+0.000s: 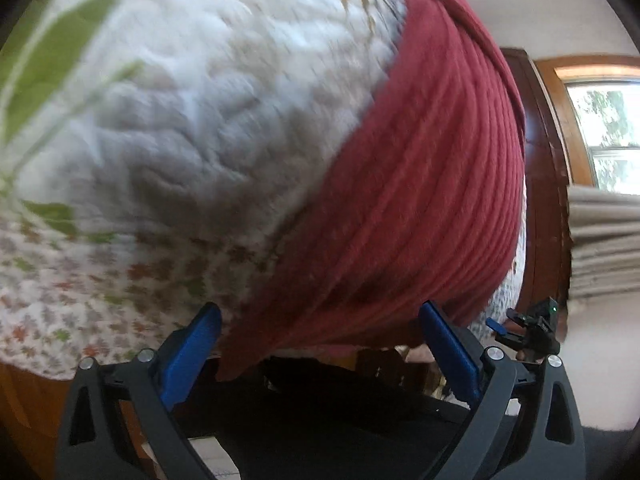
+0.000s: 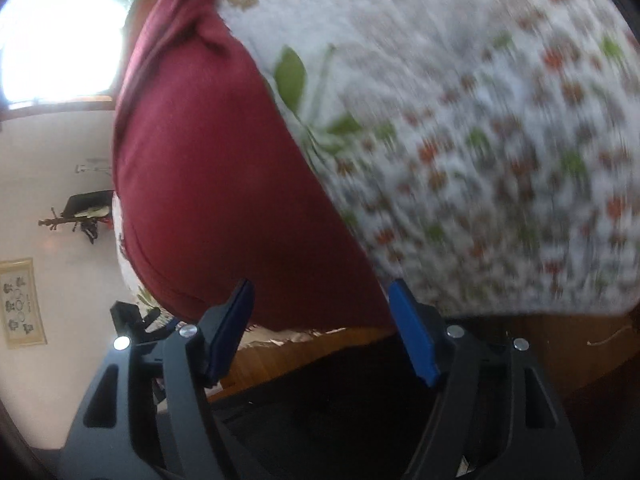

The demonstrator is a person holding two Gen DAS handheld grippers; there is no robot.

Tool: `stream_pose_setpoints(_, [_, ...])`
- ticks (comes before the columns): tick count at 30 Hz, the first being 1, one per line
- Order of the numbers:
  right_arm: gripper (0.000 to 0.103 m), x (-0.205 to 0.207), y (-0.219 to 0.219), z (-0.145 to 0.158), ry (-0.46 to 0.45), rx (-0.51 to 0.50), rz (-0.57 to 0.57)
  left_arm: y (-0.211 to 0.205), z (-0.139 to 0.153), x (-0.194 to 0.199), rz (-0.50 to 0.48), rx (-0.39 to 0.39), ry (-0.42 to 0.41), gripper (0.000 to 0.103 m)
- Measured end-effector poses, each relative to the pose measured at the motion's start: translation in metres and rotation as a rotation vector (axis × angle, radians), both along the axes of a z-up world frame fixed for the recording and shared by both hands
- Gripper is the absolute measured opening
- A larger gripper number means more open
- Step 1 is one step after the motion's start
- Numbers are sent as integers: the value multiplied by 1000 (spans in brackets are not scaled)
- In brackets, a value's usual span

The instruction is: Fold small clothes

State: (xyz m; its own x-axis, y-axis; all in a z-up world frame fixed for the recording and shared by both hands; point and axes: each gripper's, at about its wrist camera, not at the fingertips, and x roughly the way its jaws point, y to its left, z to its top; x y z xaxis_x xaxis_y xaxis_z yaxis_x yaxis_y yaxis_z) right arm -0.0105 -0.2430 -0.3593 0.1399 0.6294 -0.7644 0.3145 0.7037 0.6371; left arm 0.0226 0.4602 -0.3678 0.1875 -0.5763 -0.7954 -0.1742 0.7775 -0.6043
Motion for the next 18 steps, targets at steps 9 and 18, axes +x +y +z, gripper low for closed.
stream_pose_setpoints(9, [72,-28,8,-15,-11,3,-2,-20,-23,3,-134,52,89,52])
stream_pose_setpoints(18, [70,-15,57,-39,-4,-10,137,3,-18,-2,-33,0,86,78])
